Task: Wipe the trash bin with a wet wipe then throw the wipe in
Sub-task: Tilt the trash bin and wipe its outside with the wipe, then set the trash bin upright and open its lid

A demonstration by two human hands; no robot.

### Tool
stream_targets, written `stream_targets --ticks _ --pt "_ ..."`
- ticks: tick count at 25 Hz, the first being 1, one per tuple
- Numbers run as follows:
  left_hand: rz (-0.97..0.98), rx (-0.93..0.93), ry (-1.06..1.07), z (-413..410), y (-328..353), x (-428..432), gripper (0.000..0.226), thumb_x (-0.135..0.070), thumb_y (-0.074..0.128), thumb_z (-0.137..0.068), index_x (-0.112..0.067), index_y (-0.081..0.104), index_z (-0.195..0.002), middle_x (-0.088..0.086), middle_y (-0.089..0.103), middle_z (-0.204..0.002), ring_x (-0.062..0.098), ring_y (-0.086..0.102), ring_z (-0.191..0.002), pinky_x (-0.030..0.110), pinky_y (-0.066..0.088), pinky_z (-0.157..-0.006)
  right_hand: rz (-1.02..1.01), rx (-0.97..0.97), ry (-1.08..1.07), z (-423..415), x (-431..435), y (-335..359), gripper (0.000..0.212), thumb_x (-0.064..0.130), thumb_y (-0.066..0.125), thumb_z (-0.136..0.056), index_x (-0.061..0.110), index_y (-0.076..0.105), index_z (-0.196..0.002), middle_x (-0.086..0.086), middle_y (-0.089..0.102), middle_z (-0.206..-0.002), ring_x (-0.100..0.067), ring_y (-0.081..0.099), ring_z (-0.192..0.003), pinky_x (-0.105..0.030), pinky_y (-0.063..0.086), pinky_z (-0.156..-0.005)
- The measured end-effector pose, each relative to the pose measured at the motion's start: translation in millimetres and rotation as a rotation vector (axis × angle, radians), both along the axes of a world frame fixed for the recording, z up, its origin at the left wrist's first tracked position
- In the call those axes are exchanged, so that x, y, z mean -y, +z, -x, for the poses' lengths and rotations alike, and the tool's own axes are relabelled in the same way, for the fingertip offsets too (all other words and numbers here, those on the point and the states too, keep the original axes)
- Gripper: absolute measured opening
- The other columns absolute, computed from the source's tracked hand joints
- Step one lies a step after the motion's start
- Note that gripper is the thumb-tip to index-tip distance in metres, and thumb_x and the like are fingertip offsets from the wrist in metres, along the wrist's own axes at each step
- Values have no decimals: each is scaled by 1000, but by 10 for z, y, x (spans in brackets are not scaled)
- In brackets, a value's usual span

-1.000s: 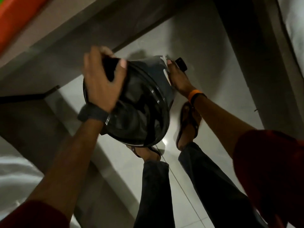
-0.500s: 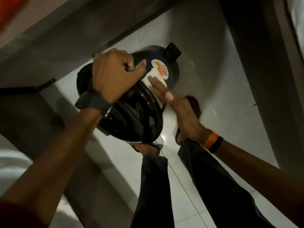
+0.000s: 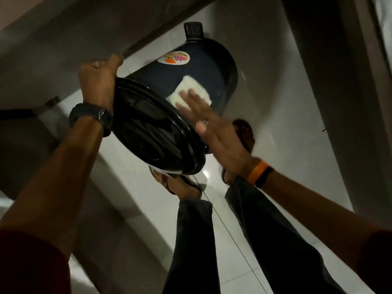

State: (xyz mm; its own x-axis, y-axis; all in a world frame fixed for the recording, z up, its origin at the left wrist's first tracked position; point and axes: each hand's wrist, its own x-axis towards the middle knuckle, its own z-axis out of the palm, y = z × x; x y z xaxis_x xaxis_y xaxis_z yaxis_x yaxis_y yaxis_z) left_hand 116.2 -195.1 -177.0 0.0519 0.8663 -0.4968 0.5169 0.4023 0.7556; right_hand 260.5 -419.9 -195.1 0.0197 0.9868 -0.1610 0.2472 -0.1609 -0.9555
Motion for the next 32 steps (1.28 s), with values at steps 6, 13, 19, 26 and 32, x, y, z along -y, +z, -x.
stream_targets --ticks 6,13,19,26,32 --pt "46 -5 46 202 -127 -65 41 -36 69 -78 -24 43 -49 -12 37 -43 7 34 -43 17 36 -47 537 3 -582 -757 -584 -513 50 34 30 -109 21 29 -157 -1 19 -170 -19 16 -158 -46 16 -130" --pt "79 107 219 264 -182 -166 34 -25 66 -77 -24 40 -54 -5 36 -57 9 35 -50 25 36 -58 -12 -26 -71 72 64 -27 47 28 25 -110 21 35 -155 5 20 -169 -15 10 -159 -40 14 -130" --pt "-28 34 -55 -32 24 -60 42 -31 69 -77 -24 43 -45 -12 40 -38 4 35 -45 22 36 -54 576 167 -660 -805 -843 -590 45 27 37 -109 16 42 -152 -6 39 -162 -23 33 -152 -35 22 -128" --pt "-760 -502 -1473 -955 521 631 40 -40 41 -92 -18 62 -67 0 63 -70 25 55 -80 44 38 -90 783 158 -562 -533 -217 -362 9 1 71 -85 2 78 -79 -15 76 -80 -29 71 -79 -37 57 -84" --pt "-993 -448 -2119 -978 458 1197 28 -19 50 -91 -24 72 -75 -3 69 -70 22 60 -80 42 40 -100 740 346 -374 -569 67 -121 50 4 60 -93 34 45 -57 5 52 -63 -21 53 -70 -17 55 -72"
